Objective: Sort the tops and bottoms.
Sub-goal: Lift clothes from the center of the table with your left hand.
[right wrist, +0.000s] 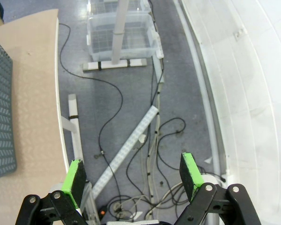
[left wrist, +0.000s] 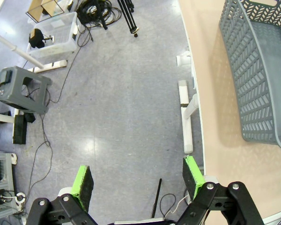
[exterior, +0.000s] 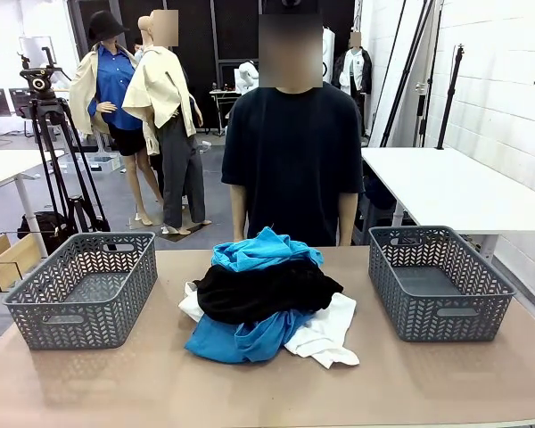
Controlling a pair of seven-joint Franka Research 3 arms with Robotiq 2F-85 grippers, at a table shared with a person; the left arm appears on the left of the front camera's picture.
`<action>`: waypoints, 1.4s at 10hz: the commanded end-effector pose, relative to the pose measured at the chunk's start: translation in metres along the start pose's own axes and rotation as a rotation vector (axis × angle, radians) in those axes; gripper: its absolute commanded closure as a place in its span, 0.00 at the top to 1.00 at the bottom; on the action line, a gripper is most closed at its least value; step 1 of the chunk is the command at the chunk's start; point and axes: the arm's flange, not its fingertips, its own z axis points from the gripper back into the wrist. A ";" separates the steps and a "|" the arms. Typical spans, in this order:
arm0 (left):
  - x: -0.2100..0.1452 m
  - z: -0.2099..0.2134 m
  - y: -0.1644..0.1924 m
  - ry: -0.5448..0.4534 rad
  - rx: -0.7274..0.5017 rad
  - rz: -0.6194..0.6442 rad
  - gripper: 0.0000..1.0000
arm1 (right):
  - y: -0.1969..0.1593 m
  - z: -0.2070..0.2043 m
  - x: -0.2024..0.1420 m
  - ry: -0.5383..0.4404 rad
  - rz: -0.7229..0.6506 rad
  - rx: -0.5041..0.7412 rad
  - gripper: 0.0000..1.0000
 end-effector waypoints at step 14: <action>0.149 0.169 -0.314 -0.520 -0.462 -0.700 1.00 | -0.002 -0.003 0.000 0.003 -0.004 0.002 1.00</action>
